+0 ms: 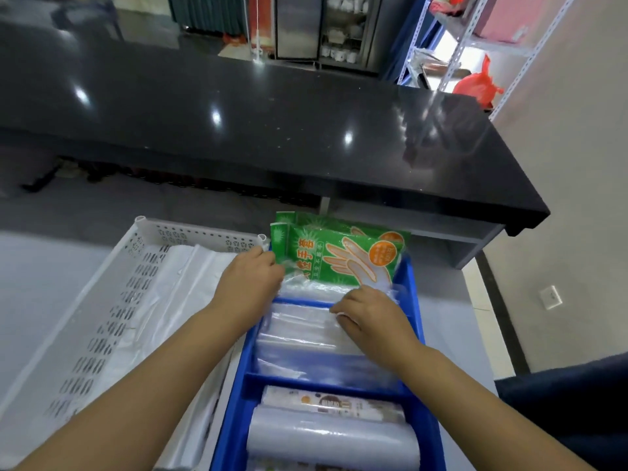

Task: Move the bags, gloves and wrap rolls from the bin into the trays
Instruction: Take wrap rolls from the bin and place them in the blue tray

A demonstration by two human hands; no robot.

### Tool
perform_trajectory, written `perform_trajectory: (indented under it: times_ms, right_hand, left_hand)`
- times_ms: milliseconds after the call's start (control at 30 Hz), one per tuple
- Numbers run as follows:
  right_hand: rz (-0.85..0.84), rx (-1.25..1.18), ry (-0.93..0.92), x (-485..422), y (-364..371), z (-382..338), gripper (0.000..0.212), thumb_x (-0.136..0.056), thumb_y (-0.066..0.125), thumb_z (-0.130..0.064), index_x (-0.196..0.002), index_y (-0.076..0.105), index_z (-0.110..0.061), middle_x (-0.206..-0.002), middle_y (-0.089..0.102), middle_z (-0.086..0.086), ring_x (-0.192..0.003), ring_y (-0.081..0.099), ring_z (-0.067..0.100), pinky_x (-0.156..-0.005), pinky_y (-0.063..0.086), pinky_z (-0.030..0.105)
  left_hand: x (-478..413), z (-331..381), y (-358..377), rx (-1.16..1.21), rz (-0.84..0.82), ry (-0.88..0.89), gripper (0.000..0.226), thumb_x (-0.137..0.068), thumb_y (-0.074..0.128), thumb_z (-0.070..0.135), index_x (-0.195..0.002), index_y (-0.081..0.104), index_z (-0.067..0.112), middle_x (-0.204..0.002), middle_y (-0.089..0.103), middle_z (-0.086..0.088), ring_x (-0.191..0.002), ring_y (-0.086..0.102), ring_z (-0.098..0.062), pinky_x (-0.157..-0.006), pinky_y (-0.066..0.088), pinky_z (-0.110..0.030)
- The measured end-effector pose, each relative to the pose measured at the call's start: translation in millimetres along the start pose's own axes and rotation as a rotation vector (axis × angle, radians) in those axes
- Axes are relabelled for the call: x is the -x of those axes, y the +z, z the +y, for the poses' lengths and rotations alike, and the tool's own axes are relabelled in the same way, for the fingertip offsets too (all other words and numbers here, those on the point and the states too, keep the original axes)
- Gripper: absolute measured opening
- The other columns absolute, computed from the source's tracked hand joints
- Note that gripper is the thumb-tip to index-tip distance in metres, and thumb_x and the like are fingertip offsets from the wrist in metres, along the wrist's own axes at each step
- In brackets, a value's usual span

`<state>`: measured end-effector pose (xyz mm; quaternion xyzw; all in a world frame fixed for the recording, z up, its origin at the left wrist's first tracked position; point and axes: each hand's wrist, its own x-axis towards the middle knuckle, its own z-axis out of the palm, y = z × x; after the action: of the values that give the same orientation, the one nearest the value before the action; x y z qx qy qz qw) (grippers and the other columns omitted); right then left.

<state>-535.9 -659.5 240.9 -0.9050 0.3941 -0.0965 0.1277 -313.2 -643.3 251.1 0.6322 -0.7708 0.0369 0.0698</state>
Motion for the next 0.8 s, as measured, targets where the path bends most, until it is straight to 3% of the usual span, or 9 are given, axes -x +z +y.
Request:
perform_trajectory:
  times_ms: [200,333,433,500,600,733,800]
  right_hand:
    - [0.063,0.067,-0.075,-31.0,1.4,17.2,0.015,-0.075,0.068,-0.004,-0.088,0.074,-0.008,-0.083,0.070,0.009,-0.086,0.061,0.029,-0.075,0.051,0.039]
    - [0.073,0.161,-0.043,-35.2,6.0,28.5,0.013,-0.071,0.069,-0.007,-0.080,0.073,-0.015,-0.082,0.067,0.003,-0.085,0.061,0.026,-0.072,0.043,0.034]
    - [0.020,0.220,-0.027,-36.4,8.8,36.2,0.011,-0.078,0.062,-0.010,-0.082,0.070,-0.015,-0.097,0.066,0.004,-0.097,0.058,0.028,-0.077,0.043,0.036]
    - [0.025,0.236,-0.015,-35.9,6.2,38.9,0.009,-0.069,0.068,-0.005,-0.077,0.069,-0.011,-0.101,0.067,0.007,-0.092,0.062,0.030,-0.071,0.047,0.035]
    - [-0.007,0.243,0.040,-32.1,2.6,41.4,0.018,-0.060,0.076,-0.007,-0.077,0.070,-0.011,-0.108,0.070,0.007,-0.084,0.066,0.030,-0.067,0.052,0.032]
    - [-0.070,0.221,0.073,-31.0,4.9,48.9,0.024,-0.079,0.060,-0.017,-0.102,0.066,-0.013,-0.142,0.048,0.000,-0.109,0.057,0.029,-0.084,0.045,0.033]
    - [-0.072,0.228,0.076,-29.7,5.9,50.0,0.024,-0.084,0.052,-0.018,-0.106,0.063,-0.014,-0.148,0.039,-0.005,-0.115,0.051,0.029,-0.086,0.041,0.034]
  left_hand:
    - [-14.2,11.1,12.1,0.125,0.086,-0.221,0.016,-0.066,0.068,-0.004,-0.077,0.059,0.003,-0.071,0.060,-0.015,-0.060,0.056,-0.034,-0.046,0.039,-0.036]
    - [-14.5,19.2,15.5,0.061,0.039,-0.005,0.031,-0.047,0.076,-0.006,-0.072,0.064,0.007,-0.067,0.064,-0.009,-0.051,0.058,-0.028,-0.041,0.039,-0.027]
    - [-16.7,19.0,23.1,0.035,-0.003,0.104,0.030,-0.054,0.078,0.001,-0.081,0.069,0.008,-0.082,0.071,-0.007,-0.069,0.065,-0.025,-0.059,0.052,-0.028]
    - [-19.3,18.8,29.4,-0.003,-0.033,0.076,0.029,-0.063,0.075,0.005,-0.091,0.069,0.011,-0.088,0.071,-0.006,-0.077,0.066,-0.026,-0.069,0.053,-0.030]
    - [-23.4,20.4,34.4,-0.035,-0.087,0.034,0.023,-0.074,0.063,0.005,-0.096,0.063,0.013,-0.085,0.066,-0.004,-0.076,0.062,-0.026,-0.071,0.044,-0.031]
    - [-25.6,21.0,30.6,-0.080,-0.126,0.056,0.015,-0.067,0.066,0.006,-0.079,0.063,0.013,-0.065,0.065,-0.002,-0.067,0.057,-0.026,-0.064,0.041,-0.030]
    - [-25.4,20.6,27.6,-0.114,-0.159,0.084,0.012,-0.061,0.072,0.009,-0.069,0.065,0.015,-0.061,0.064,-0.001,-0.065,0.056,-0.024,-0.061,0.044,-0.029]
